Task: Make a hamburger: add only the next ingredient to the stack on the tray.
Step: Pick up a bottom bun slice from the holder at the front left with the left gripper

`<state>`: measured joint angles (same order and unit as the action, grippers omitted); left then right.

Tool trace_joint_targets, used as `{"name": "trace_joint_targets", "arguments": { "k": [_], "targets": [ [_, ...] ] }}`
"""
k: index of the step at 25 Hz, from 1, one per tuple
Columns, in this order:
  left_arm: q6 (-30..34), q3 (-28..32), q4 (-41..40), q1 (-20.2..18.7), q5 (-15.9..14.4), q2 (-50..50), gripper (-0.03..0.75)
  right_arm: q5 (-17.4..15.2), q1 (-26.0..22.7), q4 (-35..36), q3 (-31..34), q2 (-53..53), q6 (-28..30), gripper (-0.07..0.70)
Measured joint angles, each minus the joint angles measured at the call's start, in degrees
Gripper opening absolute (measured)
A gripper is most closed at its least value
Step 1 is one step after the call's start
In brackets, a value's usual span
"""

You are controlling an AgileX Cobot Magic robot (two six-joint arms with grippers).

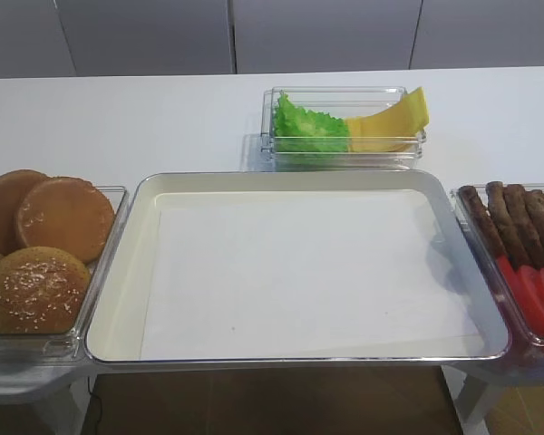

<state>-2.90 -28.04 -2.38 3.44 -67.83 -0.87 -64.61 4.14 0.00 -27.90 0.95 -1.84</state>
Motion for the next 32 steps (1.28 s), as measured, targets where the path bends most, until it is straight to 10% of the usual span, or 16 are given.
{"name": "trace_joint_targets", "arguments": {
  "k": [24, 32],
  "targets": [
    [0.0, -3.7, 1.5, 0.0, 1.9, 0.0, 0.419, 0.0, 0.0, 0.0, 0.0, 0.0, 0.1, 0.499],
    [1.5, -7.4, 2.7, 0.0, 8.9, 13.9, 0.419, 0.0, 0.0, 0.0, 0.0, 0.0, 0.1, 0.499]
  ]
}}
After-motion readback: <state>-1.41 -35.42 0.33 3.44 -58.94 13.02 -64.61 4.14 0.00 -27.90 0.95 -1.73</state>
